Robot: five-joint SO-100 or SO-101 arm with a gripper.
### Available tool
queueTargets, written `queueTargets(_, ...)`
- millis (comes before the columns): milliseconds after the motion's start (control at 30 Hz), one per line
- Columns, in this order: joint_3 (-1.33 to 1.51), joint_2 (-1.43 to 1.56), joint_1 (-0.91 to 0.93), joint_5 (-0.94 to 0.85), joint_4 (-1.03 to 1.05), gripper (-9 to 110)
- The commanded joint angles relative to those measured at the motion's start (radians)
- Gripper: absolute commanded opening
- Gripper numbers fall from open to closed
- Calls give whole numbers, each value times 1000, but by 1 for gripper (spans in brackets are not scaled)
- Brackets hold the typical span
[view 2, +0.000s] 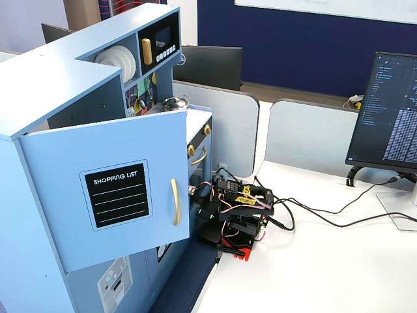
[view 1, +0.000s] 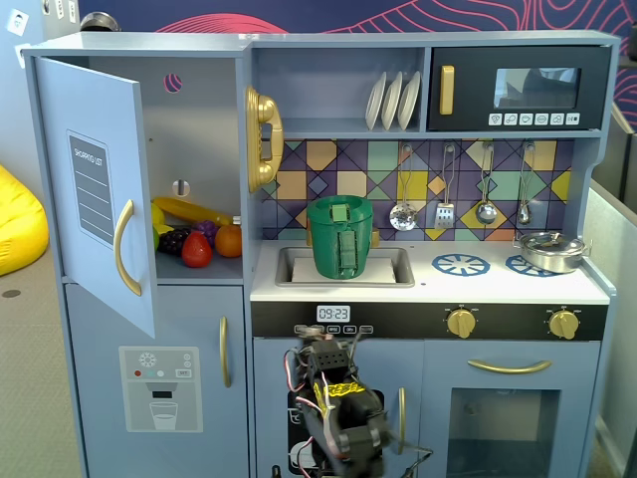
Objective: Close the left cabinet door
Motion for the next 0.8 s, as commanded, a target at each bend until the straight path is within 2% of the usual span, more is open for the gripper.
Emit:
queueTargets(0, -181, -146, -402, -17, -304, 0)
queueTargets(67, -270, -213, -561, -38, -402, 0)
queueTargets(233, -390, -281, -920, -295, -632, 0)
queueTargets(367, -460, -316, -1104, -426, -693, 0)
queueTargets(567, -491, -341, -1258, -568, -735, 0)
queueTargets(767, -598, -486, -1275, -621, -819, 0)
